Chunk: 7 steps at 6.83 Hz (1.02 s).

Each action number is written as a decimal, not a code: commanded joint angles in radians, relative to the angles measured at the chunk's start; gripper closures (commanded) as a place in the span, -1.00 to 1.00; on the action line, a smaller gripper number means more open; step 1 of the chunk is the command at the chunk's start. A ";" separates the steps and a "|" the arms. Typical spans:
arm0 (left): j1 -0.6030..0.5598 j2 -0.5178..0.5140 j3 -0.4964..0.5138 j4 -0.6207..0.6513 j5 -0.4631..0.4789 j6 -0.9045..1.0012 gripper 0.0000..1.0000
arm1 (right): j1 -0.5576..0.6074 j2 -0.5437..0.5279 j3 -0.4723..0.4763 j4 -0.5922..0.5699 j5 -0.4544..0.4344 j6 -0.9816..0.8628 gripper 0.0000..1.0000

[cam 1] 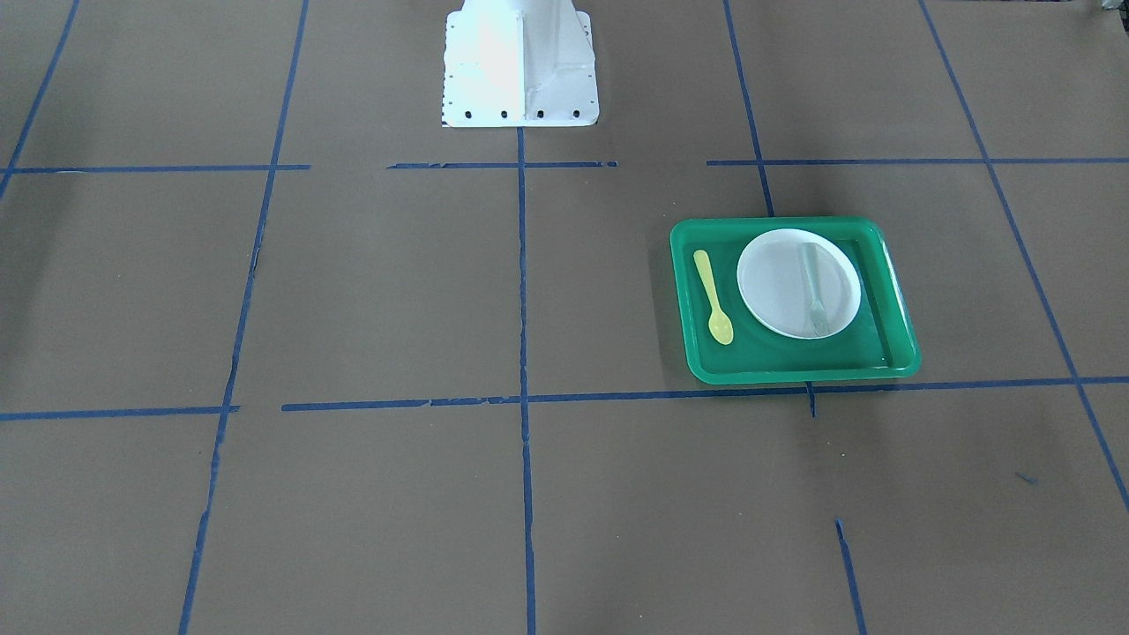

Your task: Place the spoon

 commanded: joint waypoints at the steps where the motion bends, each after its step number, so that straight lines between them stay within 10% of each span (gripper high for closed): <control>1: 0.000 0.018 -0.031 -0.033 0.000 -0.004 -1.00 | 0.000 0.000 -0.002 0.000 0.000 0.000 -1.00; 7: -0.006 0.038 -0.056 -0.032 -0.005 -0.004 -1.00 | 0.000 -0.002 0.000 0.000 -0.002 0.000 -1.00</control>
